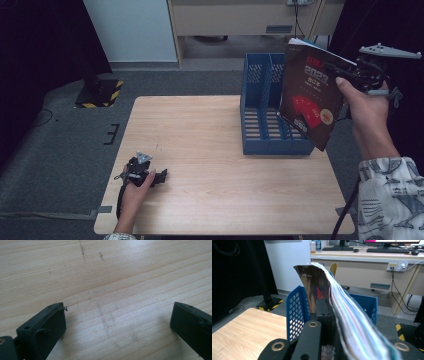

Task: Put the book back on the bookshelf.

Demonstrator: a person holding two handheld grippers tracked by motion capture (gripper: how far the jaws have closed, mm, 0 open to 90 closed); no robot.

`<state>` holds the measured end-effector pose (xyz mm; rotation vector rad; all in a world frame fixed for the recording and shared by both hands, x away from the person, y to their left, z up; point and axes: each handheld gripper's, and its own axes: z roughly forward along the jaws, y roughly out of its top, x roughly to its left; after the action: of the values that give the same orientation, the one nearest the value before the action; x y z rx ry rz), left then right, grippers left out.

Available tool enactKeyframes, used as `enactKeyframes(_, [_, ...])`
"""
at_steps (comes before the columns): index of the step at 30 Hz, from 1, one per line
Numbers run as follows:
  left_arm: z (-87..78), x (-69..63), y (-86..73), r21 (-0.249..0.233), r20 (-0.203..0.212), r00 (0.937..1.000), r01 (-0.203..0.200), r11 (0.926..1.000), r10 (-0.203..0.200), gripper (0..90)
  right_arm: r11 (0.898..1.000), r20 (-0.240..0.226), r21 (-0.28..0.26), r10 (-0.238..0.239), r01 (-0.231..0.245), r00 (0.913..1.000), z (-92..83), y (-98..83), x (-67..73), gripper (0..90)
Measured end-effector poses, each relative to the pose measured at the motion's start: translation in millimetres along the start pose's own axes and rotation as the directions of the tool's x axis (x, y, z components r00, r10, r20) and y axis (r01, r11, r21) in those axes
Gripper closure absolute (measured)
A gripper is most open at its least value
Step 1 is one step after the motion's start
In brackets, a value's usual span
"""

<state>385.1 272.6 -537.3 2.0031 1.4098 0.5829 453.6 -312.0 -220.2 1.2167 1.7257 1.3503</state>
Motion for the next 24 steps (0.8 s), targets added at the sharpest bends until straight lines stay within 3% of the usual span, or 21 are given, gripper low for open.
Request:
enactKeyframes(14, [0.0, 0.0, 0.0, 0.0, 0.0, 1.0, 0.0, 1.0, 0.0, 0.0, 1.0, 0.037, 0.002, 0.005, -0.005, 0.9993, -7.3, -0.5, -6.5, 87.0])
enactKeyframes(24, [0.0, 0.0, 0.0, 0.0, 0.0, 1.0, 0.001, 1.0, -0.001, 0.0, 1.0, 0.104, 0.019, 0.011, -0.013, 0.9945, -9.4, -1.6, -13.2, 87.0])
